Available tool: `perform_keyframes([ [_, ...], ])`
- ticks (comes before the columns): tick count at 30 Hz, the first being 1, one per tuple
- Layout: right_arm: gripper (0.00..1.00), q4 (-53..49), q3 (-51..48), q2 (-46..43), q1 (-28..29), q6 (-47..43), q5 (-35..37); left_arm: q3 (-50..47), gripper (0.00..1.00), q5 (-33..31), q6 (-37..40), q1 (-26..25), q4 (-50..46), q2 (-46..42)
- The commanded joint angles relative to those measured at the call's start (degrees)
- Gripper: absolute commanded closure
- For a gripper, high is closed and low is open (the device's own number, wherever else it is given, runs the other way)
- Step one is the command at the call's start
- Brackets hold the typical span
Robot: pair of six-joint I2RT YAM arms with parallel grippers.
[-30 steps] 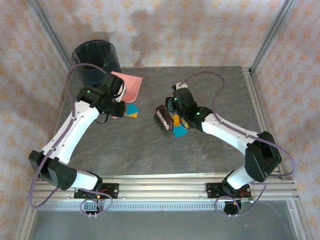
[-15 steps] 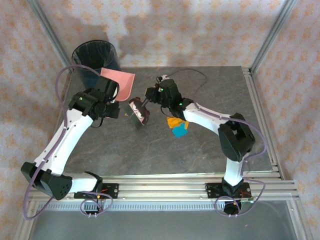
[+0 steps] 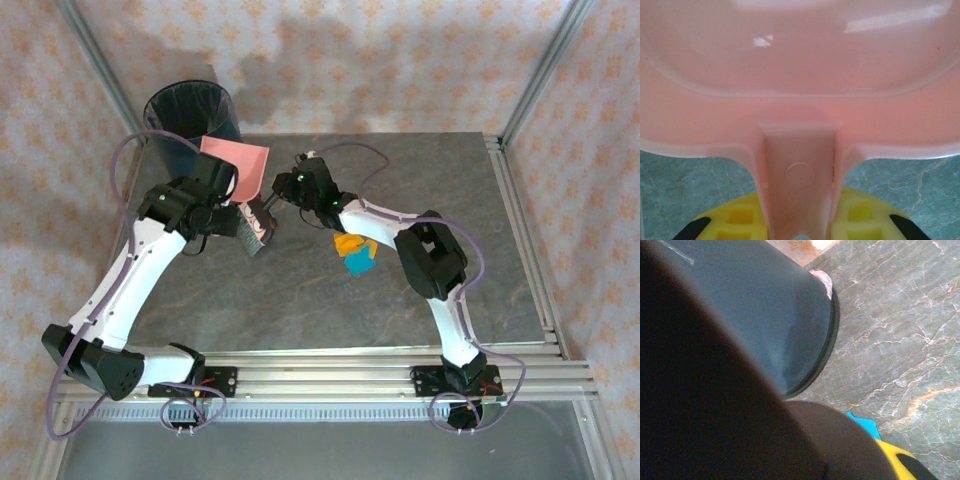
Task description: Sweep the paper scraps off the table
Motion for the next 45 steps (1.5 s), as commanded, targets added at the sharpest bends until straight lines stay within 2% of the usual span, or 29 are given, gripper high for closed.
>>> perform_keyframes([
  [1,1.0,1.45,2.45,1.0,0.31,1.78,3.32,-0.65,1.0,-0.75,-0.13,-0.15,1.36,-1.02],
  [10,1.0,-3.39,0.14,-0.63,-0.03,0.74,10.08,-0.78,1.0,1.34,0.92,-0.11,1.63,-0.4],
  [15,1.0,-4.13,-4.37,-3.78,-0.83,0.2,13.52,-0.52,1.0,3.3,1.56,-0.19,1.62,0.31],
  [29,1.0,-9.65,-18.86,-17.69,-1.5,-3.49,27.82,0.1,1.0,7.25,3.22,-1.46,0.5,2.84],
  [33,1.0,-11.12,-24.45,-23.03,-1.78,-3.73,31.81,0.48,1.0,6.73,3.79,-2.8,-0.43,4.38],
  [45,1.0,-17.78,-36.94,-36.14,-2.06,0.72,41.66,1.59,1.0,6.7,4.74,-6.02,-1.42,7.69],
])
